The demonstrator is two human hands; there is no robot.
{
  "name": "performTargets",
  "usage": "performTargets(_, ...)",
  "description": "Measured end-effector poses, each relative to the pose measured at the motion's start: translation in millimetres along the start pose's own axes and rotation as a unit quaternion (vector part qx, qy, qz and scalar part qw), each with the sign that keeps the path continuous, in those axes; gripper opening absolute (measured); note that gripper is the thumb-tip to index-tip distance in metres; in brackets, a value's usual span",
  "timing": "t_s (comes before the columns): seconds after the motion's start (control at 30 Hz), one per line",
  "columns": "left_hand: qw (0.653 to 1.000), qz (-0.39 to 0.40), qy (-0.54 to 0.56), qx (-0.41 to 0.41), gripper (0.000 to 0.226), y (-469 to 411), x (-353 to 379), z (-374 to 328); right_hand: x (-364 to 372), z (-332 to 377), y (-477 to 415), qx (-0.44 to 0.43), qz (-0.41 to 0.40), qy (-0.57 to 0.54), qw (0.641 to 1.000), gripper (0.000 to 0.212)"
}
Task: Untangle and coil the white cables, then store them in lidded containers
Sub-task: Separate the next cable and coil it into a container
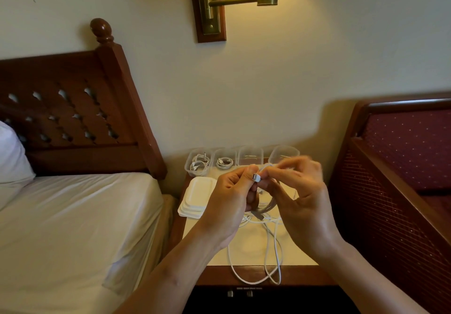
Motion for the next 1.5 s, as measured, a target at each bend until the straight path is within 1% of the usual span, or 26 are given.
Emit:
performTargets(0.07, 1.0, -0.001, -0.003, 0.008, 0.044, -0.3, -0.5, -3.2, -3.2, 2.3, 0.0, 0.022, -0.013, 0.019, 0.999, 0.017)
performTargets(0.13, 1.0, -0.011, -0.02, 0.018, 0.044, -1.3, -2.5, -4.4, -2.7, 3.5, 0.1, 0.026, 0.001, 0.016, 1.0, 0.01)
performTargets(0.2, 0.998, -0.027, -0.052, 0.024, 0.039, -2.9, -6.3, -4.2, -2.1, 7.5, 1.0, 0.005, 0.002, 0.026, 1.0, 0.007)
performTargets(0.27, 0.996, -0.038, -0.08, 0.028, 0.036, -4.1, -9.2, -4.6, -2.0, 14.3, 0.9, -0.028, 0.001, 0.031, 0.999, 0.011)
performTargets(0.37, 0.993, -0.022, -0.102, 0.045, 0.034, -4.7, -5.8, -5.1, -2.2, 18.9, -1.8, -0.053, 0.015, -0.002, 0.998, 0.013)
performTargets(0.43, 0.994, -0.01, -0.097, 0.045, 0.036, -3.7, -0.3, -3.4, -6.3, 13.3, -8.3, -0.033, 0.011, -0.067, 0.997, 0.007)
performTargets(0.47, 0.996, -0.008, -0.081, 0.041, 0.039, -3.1, 0.8, -1.6, -9.4, 6.1, -13.1, -0.007, -0.003, -0.135, 0.991, 0.006)
performTargets(0.53, 0.999, 0.0, -0.037, 0.036, 0.042, -2.0, 1.3, 0.1, -13.3, -9.4, -21.4, 0.056, -0.043, -0.276, 0.959, 0.009)
performTargets(0.57, 0.999, 0.009, -0.014, 0.037, 0.042, -1.0, 2.3, -0.5, -12.9, -14.2, -24.7, 0.082, -0.054, -0.32, 0.942, 0.014)
performTargets(0.6, 0.999, 0.019, 0.005, 0.038, 0.041, 0.4, 3.1, -1.8, -10.6, -17.8, -26.9, 0.102, -0.056, -0.349, 0.93, 0.024)
performTargets(0.67, 0.998, 0.032, 0.033, 0.04, 0.041, 2.5, 4.2, -5.8, -5.5, -21.6, -27.7, 0.12, -0.049, -0.387, 0.913, 0.038)
performTargets(0.7, 0.998, 0.037, 0.041, 0.041, 0.042, 3.1, 4.5, -7.1, -2.7, -21.3, -27.1, 0.126, -0.04, -0.39, 0.911, 0.037)
performTargets(0.77, 0.997, 0.042, 0.035, 0.046, 0.043, 3.4, 4.4, -8.5, 1.5, -21.1, -24.1, 0.137, -0.013, -0.379, 0.915, 0.026)
performTargets(0.83, 0.998, 0.035, 0.017, 0.044, 0.045, 3.6, 4.2, -8.9, 3.2, -23.5, -19.9, 0.144, 0.004, -0.362, 0.921, 0.017)
performTargets(0.87, 0.999, 0.029, 0.009, 0.042, 0.045, 3.8, 4.1, -9.5, 4.4, -24.4, -18.3, 0.147, 0.013, -0.351, 0.924, 0.016)
performTargets(0.93, 0.999, 0.014, -0.005, 0.037, 0.046, 3.2, 3.5, -11.2, 5.9, -21.6, -15.9, 0.143, 0.042, -0.328, 0.933, 0.021)
performTargets(1.0, 0.999, -0.002, -0.018, 0.033, 0.052, 0.2, 0.0, -10.8, 7.9, -14.3, -13.2, 0.119, 0.099, -0.311, 0.938, 0.028)
performTargets(1.07, 0.999, -0.017, -0.041, 0.027, 0.053, -1.8, -4.9, -10.1, 11.0, -7.6, -11.0, 0.099, 0.16, -0.249, 0.95, 0.021)
performTargets(1.1, 0.998, -0.022, -0.057, 0.025, 0.051, -1.8, -6.1, -9.9, 10.8, -8.2, -10.0, 0.104, 0.169, -0.199, 0.96, 0.018)
performTargets(1.13, 0.997, -0.025, -0.074, 0.023, 0.049, -1.5, -6.2, -9.7, 9.4, -10.8, -8.7, 0.113, 0.164, -0.153, 0.968, 0.02)
performTargets(1.2, 0.994, -0.027, -0.101, 0.021, 0.048, -0.9, -4.4, -8.9, 6.7, -10.3, -6.8, 0.118, 0.141, -0.118, 0.976, 0.029)
performTargets(1.27, 0.994, -0.027, -0.108, 0.02, 0.048, -1.1, -2.7, -8.0, 7.0, -7.5, -6.5, 0.113, 0.137, -0.123, 0.976, 0.031)
performTargets(1.33, 0.994, -0.028, -0.101, 0.015, 0.047, -1.8, -3.8, -5.7, 6.3, -8.3, -6.9, 0.121, 0.146, -0.158, 0.969, 0.035)
performTargets(1.37, 0.996, -0.027, -0.09, 0.011, 0.046, -2.4, -4.6, -3.8, 5.8, -9.4, -7.5, 0.127, 0.151, -0.201, 0.96, 0.041)
performTargets(1.43, 0.998, -0.023, -0.052, -0.001, 0.043, -2.8, -5.7, -0.2, 8.9, -12.3, -7.5, 0.155, 0.165, -0.308, 0.924, 0.06)
performTargets(1.5, 0.999, -0.021, -0.026, -0.005, 0.04, -2.1, -4.7, 0.3, 12.6, -14.5, -7.0, 0.172, 0.176, -0.374, 0.894, 0.072)
Point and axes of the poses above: each hand's wrist, its own y-axis away from the middle knuckle, its own x-axis out of the palm, z = x × y, the point moved 7 cm from there along -y, towards the middle knuckle, and after that the axes turned 15 degrees about z, right-handed, at the moved point
